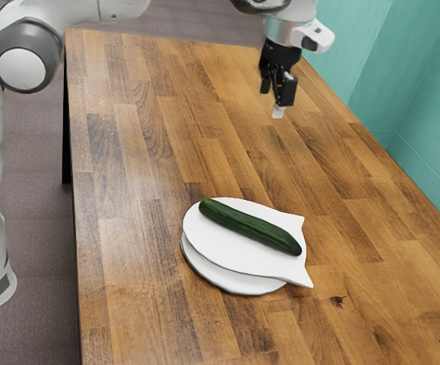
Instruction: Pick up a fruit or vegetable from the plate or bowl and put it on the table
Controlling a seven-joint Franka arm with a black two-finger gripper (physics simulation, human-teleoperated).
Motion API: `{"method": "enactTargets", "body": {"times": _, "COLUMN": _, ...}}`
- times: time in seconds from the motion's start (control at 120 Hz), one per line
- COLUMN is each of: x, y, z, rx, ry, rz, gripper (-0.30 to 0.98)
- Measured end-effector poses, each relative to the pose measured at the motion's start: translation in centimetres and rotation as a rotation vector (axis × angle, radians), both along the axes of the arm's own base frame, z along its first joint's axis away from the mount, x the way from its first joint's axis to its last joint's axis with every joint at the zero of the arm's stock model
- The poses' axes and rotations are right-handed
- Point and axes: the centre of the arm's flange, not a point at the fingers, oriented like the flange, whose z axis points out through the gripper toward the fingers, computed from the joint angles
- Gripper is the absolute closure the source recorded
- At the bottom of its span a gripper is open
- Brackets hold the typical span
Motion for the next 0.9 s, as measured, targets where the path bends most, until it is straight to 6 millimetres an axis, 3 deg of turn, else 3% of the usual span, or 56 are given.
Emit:
{"method": "enactTargets", "body": {"times": 0.092, "x": 0.1, "y": -1.6, "z": -0.2, "rx": -0.007, "ry": -0.001, "rz": -0.01, "gripper": 0.0}}
{"method": "enactTargets", "body": {"times": 0.433, "x": -0.3, "y": -1.2, "z": 0.1, "rx": -0.01, "ry": 0.008, "rz": 0.037, "gripper": 0.0}}
{"method": "enactTargets", "body": {"times": 0.592, "x": 0.1, "y": -1.6, "z": -1.2, "rx": -0.004, "ry": 0.045, "rz": -0.01, "gripper": 0.0}}
{"method": "enactTargets", "body": {"times": 0.792, "x": 0.0, "y": -4.7, "z": -3.6, "rx": 0.005, "ry": 0.153, "rz": -0.165, "gripper": 0.0}}
{"method": "enactTargets", "body": {"times": 0.9, "x": 0.2, "y": -5.0, "z": -4.7, "rx": 0.008, "ry": 0.198, "rz": -0.236, "gripper": 0.0}}
